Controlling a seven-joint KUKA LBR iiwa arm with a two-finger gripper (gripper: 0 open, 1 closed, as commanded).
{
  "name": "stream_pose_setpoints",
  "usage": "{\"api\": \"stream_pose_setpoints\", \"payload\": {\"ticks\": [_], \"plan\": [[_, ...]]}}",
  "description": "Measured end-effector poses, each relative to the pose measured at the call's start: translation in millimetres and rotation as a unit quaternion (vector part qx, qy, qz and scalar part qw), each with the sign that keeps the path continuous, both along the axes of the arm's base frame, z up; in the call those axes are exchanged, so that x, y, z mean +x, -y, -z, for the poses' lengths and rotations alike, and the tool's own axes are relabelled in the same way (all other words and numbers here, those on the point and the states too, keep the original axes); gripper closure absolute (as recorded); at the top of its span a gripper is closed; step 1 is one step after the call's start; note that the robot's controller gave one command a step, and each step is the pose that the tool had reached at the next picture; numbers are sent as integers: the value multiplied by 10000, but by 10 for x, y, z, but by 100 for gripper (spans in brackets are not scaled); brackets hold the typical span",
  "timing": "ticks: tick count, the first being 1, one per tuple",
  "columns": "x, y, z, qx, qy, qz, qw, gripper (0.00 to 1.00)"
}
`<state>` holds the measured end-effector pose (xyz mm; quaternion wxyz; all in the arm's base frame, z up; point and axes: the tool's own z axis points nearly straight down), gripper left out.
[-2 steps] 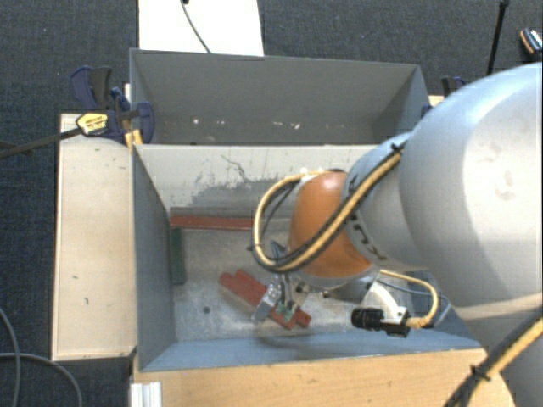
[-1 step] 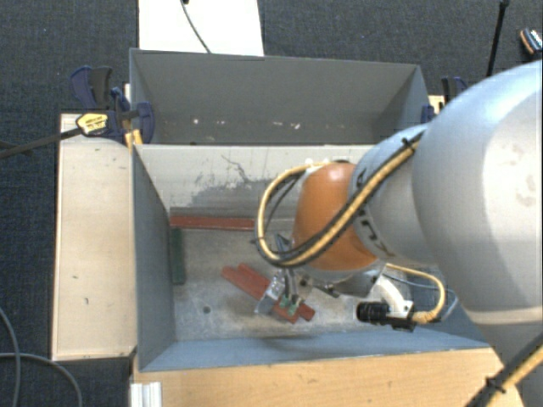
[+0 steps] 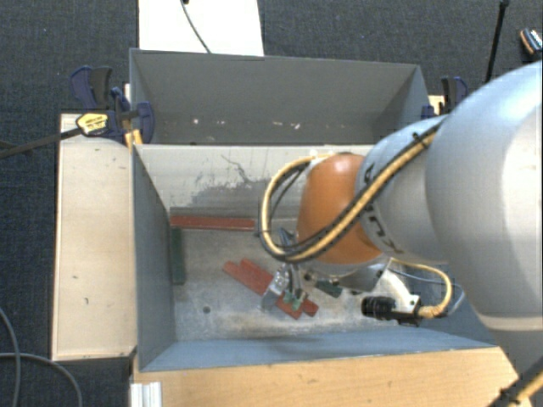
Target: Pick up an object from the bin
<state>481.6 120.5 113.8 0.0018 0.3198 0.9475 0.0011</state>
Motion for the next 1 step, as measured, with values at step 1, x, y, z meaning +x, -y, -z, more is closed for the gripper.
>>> {"api": "stream_pose_setpoints", "payload": {"ticks": [1], "plan": [[10,-3,-395,2,4,-14,10000,100]]}}
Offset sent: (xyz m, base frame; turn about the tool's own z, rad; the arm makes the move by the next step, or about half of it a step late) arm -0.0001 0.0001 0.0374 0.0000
